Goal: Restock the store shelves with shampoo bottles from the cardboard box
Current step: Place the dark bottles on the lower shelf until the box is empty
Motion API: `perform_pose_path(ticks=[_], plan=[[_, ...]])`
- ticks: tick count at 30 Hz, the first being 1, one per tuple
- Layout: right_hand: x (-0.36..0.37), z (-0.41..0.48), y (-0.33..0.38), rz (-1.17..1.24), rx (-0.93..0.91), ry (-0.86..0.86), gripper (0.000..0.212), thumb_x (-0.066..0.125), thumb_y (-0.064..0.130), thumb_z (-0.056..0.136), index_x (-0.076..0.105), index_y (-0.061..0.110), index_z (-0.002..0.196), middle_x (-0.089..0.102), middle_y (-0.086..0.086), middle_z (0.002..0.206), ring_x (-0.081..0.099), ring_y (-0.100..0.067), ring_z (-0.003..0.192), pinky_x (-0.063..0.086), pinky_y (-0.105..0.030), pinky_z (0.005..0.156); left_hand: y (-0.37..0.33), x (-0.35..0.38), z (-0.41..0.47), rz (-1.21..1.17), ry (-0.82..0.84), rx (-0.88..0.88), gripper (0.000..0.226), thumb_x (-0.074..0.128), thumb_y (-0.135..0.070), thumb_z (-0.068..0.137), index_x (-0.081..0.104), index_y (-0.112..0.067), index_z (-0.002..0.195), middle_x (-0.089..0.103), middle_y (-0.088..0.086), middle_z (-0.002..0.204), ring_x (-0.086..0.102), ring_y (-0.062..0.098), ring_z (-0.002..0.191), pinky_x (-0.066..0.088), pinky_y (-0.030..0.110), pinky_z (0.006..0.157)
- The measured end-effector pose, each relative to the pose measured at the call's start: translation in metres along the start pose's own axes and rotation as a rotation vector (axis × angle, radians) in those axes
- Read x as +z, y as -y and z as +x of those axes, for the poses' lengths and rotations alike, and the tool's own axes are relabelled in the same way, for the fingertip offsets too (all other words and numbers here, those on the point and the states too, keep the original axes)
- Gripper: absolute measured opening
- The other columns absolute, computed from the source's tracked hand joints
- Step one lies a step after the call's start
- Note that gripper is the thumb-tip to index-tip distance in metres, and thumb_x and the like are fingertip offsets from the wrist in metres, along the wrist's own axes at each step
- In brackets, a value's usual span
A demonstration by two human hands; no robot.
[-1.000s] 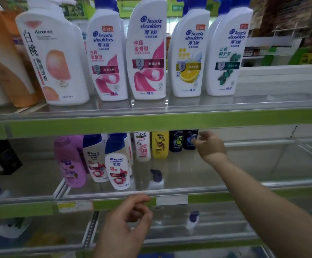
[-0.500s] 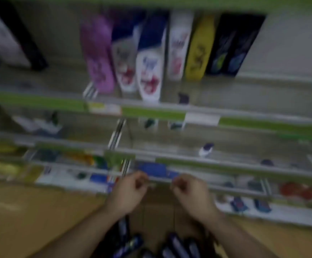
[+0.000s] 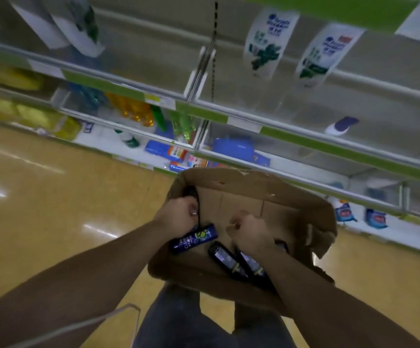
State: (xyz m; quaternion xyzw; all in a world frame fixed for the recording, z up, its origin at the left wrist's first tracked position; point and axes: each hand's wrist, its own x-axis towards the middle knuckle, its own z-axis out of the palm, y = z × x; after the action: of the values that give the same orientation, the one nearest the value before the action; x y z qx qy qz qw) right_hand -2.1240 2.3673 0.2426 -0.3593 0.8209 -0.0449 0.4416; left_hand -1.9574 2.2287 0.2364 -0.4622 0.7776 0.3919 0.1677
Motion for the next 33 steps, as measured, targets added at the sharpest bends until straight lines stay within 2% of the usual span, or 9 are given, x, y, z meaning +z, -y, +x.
perform_pose_path(ticks=[5,8,12,16,18,24,27,30,33], plan=[[0.043,0.014,-0.002,-0.115,0.052,0.082,0.028,0.054,0.024,0.097,0.055,0.018,0.125,0.067,-0.004,0.115,0.064,-0.022,0.102,0.052,-0.030,0.087,0.030,0.006,0.007,0.120,0.119,0.001,0.023,0.061,-0.028,0.090,0.064,-0.021,0.111,0.071,0.006,0.105,0.066,0.026,0.094,0.057,0.040,0.080],[0.056,0.017,-0.012,-0.040,0.155,0.094,0.019,0.056,0.027,0.095,0.056,0.023,0.114,0.065,-0.002,0.098,0.064,-0.021,0.094,0.050,-0.031,0.082,0.040,0.015,0.010,0.131,0.205,0.026,0.028,0.062,-0.032,0.088,0.061,-0.024,0.115,0.069,0.005,0.109,0.065,0.025,0.096,0.055,0.036,0.080],[0.074,0.019,-0.039,-0.068,0.230,0.137,0.014,0.053,0.030,0.095,0.057,0.021,0.104,0.066,-0.004,0.108,0.063,-0.023,0.100,0.046,-0.029,0.080,0.053,0.037,0.013,0.202,0.320,0.055,0.036,0.063,-0.034,0.089,0.059,-0.023,0.123,0.062,0.005,0.124,0.061,0.024,0.108,0.052,0.038,0.089],[0.087,0.021,-0.049,-0.038,0.312,0.140,0.039,0.058,0.028,0.093,0.054,0.021,0.131,0.064,-0.004,0.122,0.061,-0.021,0.109,0.050,-0.032,0.091,0.061,0.061,0.013,0.239,0.430,0.037,0.053,0.062,-0.031,0.090,0.049,-0.021,0.140,0.054,0.007,0.138,0.055,0.026,0.121,0.048,0.039,0.100],[0.091,0.022,-0.048,-0.028,0.324,0.152,0.039,0.060,0.029,0.092,0.053,0.021,0.129,0.063,-0.003,0.121,0.061,-0.020,0.107,0.050,-0.033,0.093,0.063,0.072,0.012,0.235,0.464,0.013,0.054,0.060,-0.031,0.091,0.047,-0.021,0.142,0.053,0.006,0.139,0.055,0.026,0.122,0.048,0.040,0.102],[0.099,0.011,-0.071,0.029,0.388,0.167,0.041,0.056,0.042,0.096,0.052,0.020,0.131,0.061,-0.004,0.124,0.059,-0.020,0.112,0.049,-0.039,0.099,0.065,0.106,0.018,0.230,0.439,-0.091,0.065,0.060,-0.028,0.091,0.033,-0.020,0.150,0.051,0.007,0.142,0.053,0.027,0.125,0.046,0.042,0.105],[0.098,0.001,-0.103,0.026,0.449,0.142,0.039,0.057,0.037,0.097,0.051,0.017,0.130,0.060,-0.006,0.125,0.059,-0.022,0.114,0.048,-0.036,0.098,0.066,0.122,0.022,0.347,0.416,-0.153,0.074,0.059,-0.030,0.093,0.020,-0.015,0.154,0.043,0.013,0.147,0.051,0.031,0.127,0.047,0.044,0.104],[0.092,-0.002,-0.142,0.002,0.517,0.090,0.042,0.057,0.028,0.097,0.045,0.017,0.136,0.060,-0.007,0.123,0.061,-0.021,0.108,0.052,-0.033,0.091,0.067,0.136,0.027,0.431,0.372,-0.239,0.084,0.058,-0.032,0.094,0.007,-0.011,0.156,0.035,0.017,0.151,0.046,0.034,0.132,0.046,0.045,0.105],[0.084,0.003,-0.175,0.011,0.586,0.088,0.048,0.060,0.031,0.095,0.042,0.016,0.137,0.057,-0.008,0.119,0.060,-0.019,0.097,0.052,-0.031,0.082,0.071,0.148,0.032,0.437,0.335,-0.299,0.089,0.058,-0.034,0.094,0.000,-0.012,0.157,0.031,0.017,0.154,0.043,0.034,0.135,0.045,0.045,0.106]])
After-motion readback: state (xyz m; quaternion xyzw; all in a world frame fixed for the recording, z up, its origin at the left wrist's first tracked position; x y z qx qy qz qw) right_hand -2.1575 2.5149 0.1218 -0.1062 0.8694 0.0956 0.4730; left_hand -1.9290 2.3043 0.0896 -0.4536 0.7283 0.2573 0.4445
